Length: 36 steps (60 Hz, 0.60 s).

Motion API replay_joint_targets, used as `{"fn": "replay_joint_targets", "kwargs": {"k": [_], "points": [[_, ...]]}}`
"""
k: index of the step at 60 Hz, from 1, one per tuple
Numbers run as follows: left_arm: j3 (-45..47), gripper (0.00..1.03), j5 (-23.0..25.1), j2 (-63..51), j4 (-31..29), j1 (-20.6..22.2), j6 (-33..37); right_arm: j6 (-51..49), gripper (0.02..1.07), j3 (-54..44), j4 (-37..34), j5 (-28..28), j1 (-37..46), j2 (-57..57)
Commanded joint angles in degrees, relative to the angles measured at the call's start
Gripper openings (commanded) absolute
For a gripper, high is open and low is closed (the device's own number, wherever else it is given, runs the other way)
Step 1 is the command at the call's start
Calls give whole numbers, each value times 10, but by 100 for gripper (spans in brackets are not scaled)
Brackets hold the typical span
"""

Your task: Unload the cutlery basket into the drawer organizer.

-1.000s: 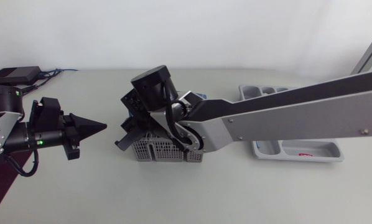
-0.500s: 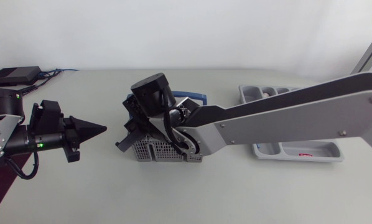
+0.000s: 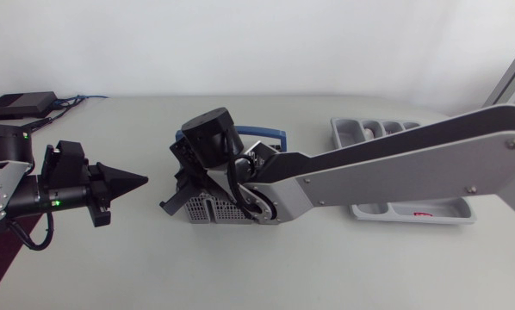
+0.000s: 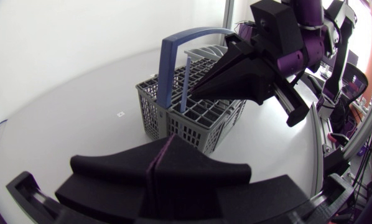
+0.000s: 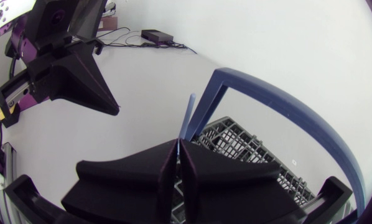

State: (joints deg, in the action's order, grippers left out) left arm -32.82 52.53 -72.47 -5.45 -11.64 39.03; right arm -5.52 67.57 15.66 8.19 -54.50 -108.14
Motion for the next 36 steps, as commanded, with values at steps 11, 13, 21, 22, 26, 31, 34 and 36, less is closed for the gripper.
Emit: {"fn": "replay_joint_targets", "kwargs": {"k": [11,13,21,22,26,31,34,36], "points": [[13,16,10,18,4,-1,-14,15,47,-10,2,9,-11,-3],[13,16,10,19,4,-2,-14,16,47,-8,2,9,-13,-4],[14,17,10,20,4,-7,-13,16,47,5,-1,15,-16,-12],[14,16,9,20,4,-7,-13,16,47,5,-1,15,-16,-13],[14,17,10,20,4,-8,-12,16,47,11,-1,15,-17,-15],[16,17,10,20,6,-8,-11,16,47,16,0,17,-19,-16],[17,17,10,18,9,-8,-12,16,47,20,-1,18,-20,-19],[17,17,10,16,10,-8,-12,16,47,23,-1,18,-20,-21]]}}
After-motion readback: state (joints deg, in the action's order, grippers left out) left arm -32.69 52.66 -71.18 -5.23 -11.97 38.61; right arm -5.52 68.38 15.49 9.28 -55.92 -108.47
